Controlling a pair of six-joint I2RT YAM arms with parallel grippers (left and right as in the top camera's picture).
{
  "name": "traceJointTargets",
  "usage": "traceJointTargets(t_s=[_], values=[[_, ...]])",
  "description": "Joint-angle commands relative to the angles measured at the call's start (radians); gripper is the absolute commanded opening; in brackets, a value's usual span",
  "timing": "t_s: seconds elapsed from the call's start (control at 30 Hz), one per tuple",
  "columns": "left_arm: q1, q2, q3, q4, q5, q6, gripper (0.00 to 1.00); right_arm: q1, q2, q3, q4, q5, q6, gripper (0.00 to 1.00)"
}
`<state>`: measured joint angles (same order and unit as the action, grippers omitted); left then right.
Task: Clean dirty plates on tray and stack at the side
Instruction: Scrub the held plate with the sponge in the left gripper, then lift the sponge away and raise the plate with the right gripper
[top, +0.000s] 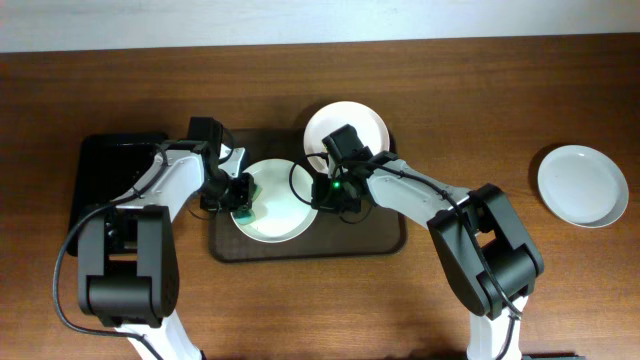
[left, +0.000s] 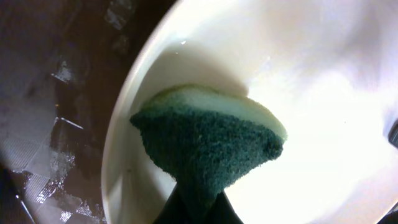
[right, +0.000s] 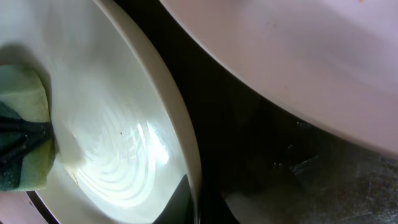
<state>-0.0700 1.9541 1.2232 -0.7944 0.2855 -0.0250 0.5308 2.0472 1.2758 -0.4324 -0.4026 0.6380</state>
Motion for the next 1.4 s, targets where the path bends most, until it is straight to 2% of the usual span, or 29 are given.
traceJointTargets(t_s=[0.0, 0.03, 0.13, 0.23, 0.33, 0.4, 0.43, 0.53, 0.57, 0.6, 0.63, 0.67, 0.7, 0.73, 0.83, 0.93, 1.0, 1.07, 1.13, 1.2, 1.3, 1.37], values=[[0.006, 0.078, -0.063, 0.092, -0.154, 0.064, 0.01, 0.003, 0.022, -0.028, -0.007, 0.01, -0.025, 0.04], [-0.009, 0.078, -0.063, 0.15, -0.155, 0.064, 0.01, 0.003, 0.022, -0.028, -0.005, 0.01, -0.025, 0.04], [-0.103, 0.078, -0.078, 0.201, -0.159, 0.044, 0.0, 0.003, 0.022, -0.028, 0.003, 0.011, -0.025, 0.04], [-0.177, 0.078, -0.145, 0.179, -0.362, -0.367, 0.01, 0.003, 0.022, -0.028, 0.003, 0.01, -0.025, 0.04], [-0.178, 0.054, -0.146, 0.126, -0.378, -0.393, 0.0, 0.003, 0.022, -0.028, 0.003, 0.011, -0.025, 0.04], [-0.178, 0.015, -0.146, 0.117, -0.38, -0.362, 0.0, 0.003, 0.022, -0.028, 0.003, 0.011, -0.025, 0.04], [-0.176, 0.003, -0.143, 0.101, -0.38, -0.362, 0.06, 0.003, 0.022, -0.028, 0.003, 0.01, -0.025, 0.04], [-0.173, -0.044, -0.082, 0.012, -0.38, -0.331, 0.33, 0.003, 0.022, -0.028, 0.003, 0.01, -0.025, 0.04], [-0.173, -0.059, -0.064, -0.01, -0.38, -0.317, 0.4, 0.003, 0.022, -0.028, 0.003, 0.01, -0.025, 0.04], [-0.173, -0.066, -0.057, -0.028, -0.38, -0.317, 0.4, 0.003, 0.022, -0.028, 0.003, 0.01, -0.025, 0.04], [-0.173, -0.068, -0.057, -0.042, -0.38, -0.317, 0.4, 0.003, 0.022, -0.028, 0.003, 0.01, -0.025, 0.04], [-0.173, -0.068, -0.057, -0.076, -0.38, -0.318, 0.2, 0.003, 0.022, -0.028, 0.003, 0.01, -0.025, 0.04], [-0.174, -0.068, -0.057, -0.077, -0.38, -0.318, 0.04, 0.003, 0.022, -0.028, 0.003, 0.01, -0.025, 0.04], [-0.174, -0.068, -0.058, -0.057, -0.38, -0.318, 0.01, 0.003, 0.022, -0.028, 0.004, 0.01, -0.025, 0.04], [-0.174, -0.068, -0.058, 0.001, -0.393, -0.317, 0.01, 0.003, 0.022, -0.028, 0.003, 0.01, -0.026, 0.04], [-0.174, -0.067, -0.082, 0.084, -0.538, -0.318, 0.01, 0.003, 0.022, -0.028, 0.003, 0.01, -0.026, 0.04], [-0.174, -0.067, -0.113, 0.216, -0.54, -0.319, 0.01, 0.003, 0.022, -0.028, 0.004, 0.01, -0.029, 0.04], [-0.174, -0.067, -0.113, 0.234, -0.509, -0.318, 0.01, 0.003, 0.022, -0.028, 0.004, 0.01, -0.029, 0.04], [-0.178, -0.067, -0.113, 0.226, -0.295, -0.151, 0.01, 0.003, 0.022, -0.028, 0.005, 0.01, -0.029, 0.04], [-0.178, -0.067, -0.113, 0.147, 0.075, 0.12, 0.01, 0.003, 0.022, -0.028, 0.005, 0.01, -0.029, 0.04], [-0.178, -0.067, -0.113, 0.038, 0.07, 0.18, 0.01, 0.003, 0.022, -0.028, 0.005, 0.01, -0.029, 0.04], [-0.178, -0.067, -0.113, 0.018, -0.06, 0.147, 0.01, 0.003, 0.022, -0.028, 0.006, 0.01, -0.029, 0.04]])
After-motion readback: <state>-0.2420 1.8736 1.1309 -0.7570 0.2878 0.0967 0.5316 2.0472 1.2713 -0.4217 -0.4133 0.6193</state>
